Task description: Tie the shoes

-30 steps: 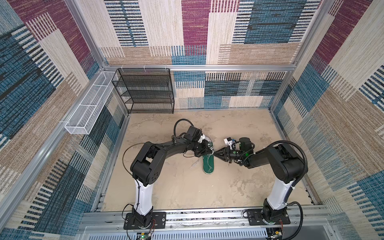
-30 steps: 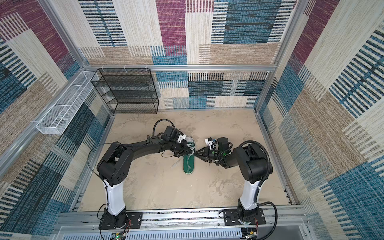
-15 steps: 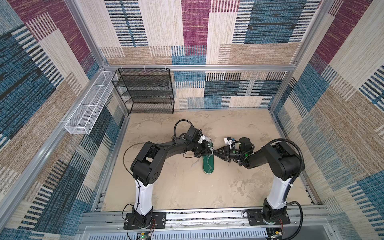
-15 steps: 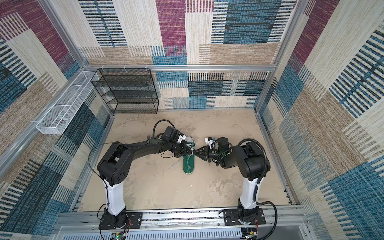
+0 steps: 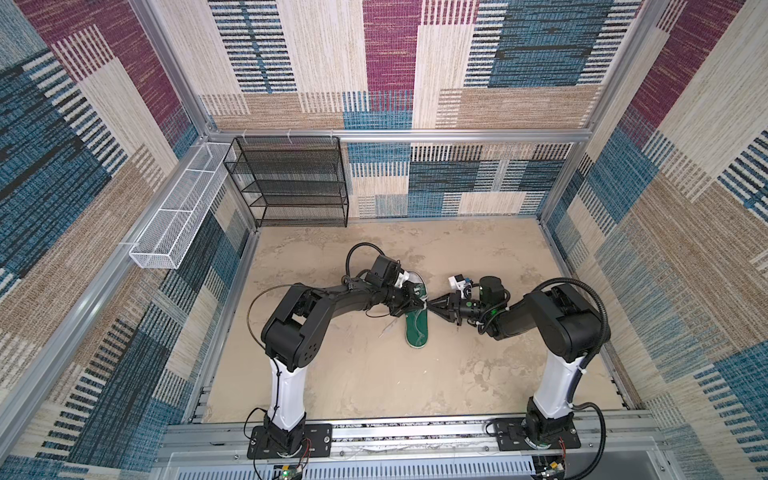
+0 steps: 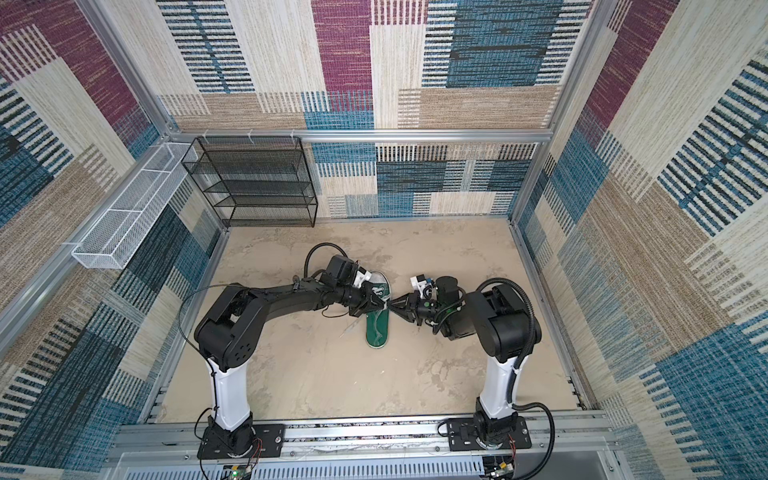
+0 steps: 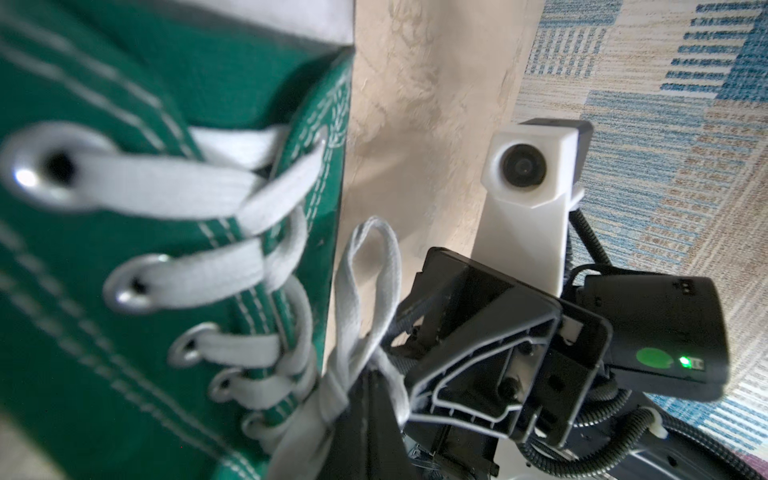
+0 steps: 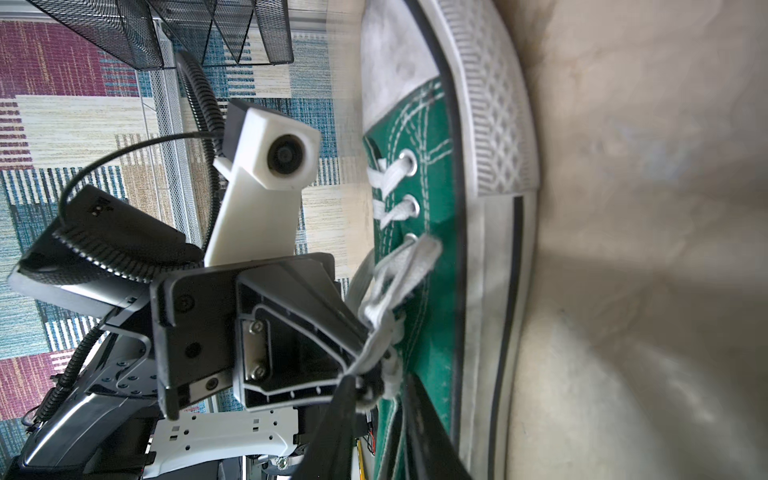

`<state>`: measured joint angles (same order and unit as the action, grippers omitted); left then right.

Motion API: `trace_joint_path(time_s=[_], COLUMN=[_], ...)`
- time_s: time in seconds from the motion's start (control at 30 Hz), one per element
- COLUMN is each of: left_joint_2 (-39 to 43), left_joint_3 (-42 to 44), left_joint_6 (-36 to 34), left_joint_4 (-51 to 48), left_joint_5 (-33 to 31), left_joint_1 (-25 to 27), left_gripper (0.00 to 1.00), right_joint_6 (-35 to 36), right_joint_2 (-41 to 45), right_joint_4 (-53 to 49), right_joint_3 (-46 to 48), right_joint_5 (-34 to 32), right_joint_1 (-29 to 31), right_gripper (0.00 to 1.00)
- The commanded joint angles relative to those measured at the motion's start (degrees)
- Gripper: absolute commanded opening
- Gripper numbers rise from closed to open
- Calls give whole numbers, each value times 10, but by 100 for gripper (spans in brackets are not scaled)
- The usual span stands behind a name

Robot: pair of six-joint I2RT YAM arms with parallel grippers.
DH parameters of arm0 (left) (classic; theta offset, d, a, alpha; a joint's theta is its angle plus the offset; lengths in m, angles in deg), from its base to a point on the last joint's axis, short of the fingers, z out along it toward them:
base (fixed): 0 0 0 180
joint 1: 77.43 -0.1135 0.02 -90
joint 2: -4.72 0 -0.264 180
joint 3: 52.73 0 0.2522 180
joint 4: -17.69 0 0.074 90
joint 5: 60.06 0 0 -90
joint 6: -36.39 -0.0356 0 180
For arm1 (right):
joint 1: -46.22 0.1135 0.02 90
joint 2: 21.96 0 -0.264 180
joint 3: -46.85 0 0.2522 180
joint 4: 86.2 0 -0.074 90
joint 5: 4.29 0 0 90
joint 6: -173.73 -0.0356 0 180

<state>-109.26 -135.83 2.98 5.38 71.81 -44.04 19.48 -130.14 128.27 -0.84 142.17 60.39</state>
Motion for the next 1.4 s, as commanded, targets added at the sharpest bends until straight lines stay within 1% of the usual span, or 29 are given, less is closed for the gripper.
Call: trace_joint_path(time_s=[0.0,0.3,1.07,1.2,1.33,1.37], left_joint_2=[5,2,5,5,3,2], left_joint_3=[-4,1,7,10,24,26], left_joint_6=[-6,4,8,12,35,38], left_joint_4=[-2,14,25,37,76,81], left_joint_5=[1,7,7,10,15,16], left_joint_1=[-3,-3,-3,-3,-3,-3], left_gripper=[2,2,2,2,2,2], right_joint_6=[-11,-34,-68,-91,-101,-103], right_joint_2=[9,-11,-39,-47,-48,-48], right_joint_4=[14,51,96,127,139,141], right_joint_3=[5,3,-3,3,6,6], right_joint_5=[-12,0,11,15,15,16], right_joint_1=[-2,-2,7,7,8,8], right_gripper=[25,23,19,18,16,15])
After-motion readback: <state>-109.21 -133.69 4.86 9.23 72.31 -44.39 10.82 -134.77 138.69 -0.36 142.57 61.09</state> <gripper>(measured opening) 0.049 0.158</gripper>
